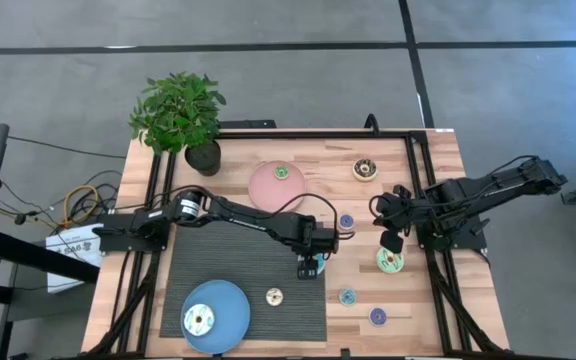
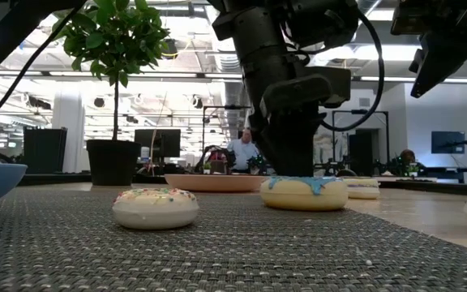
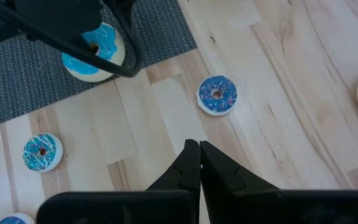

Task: Pick & Place donuts
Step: Put the big blue donut on the blue plate

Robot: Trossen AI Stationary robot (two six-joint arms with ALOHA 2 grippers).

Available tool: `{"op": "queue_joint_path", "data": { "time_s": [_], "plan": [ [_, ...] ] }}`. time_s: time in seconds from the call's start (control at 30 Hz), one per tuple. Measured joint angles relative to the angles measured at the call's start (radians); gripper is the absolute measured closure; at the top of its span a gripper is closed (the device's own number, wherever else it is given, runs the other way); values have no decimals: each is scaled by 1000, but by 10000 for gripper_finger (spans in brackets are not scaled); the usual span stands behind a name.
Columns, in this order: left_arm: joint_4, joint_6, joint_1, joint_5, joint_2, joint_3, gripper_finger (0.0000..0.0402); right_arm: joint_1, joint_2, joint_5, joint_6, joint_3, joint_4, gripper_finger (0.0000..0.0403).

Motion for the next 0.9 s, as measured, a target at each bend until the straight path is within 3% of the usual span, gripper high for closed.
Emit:
{"op": "queue_joint_path", "data": {
  "time_s": [0.4,0.9],
  "plan": [
    [1,-11,0,10,0,0,210,0,0,0,0,0,0,403],
    [-17,-52,3,30,-5,14,237,0,0,1,-1,0,0,403]
  ]
}}
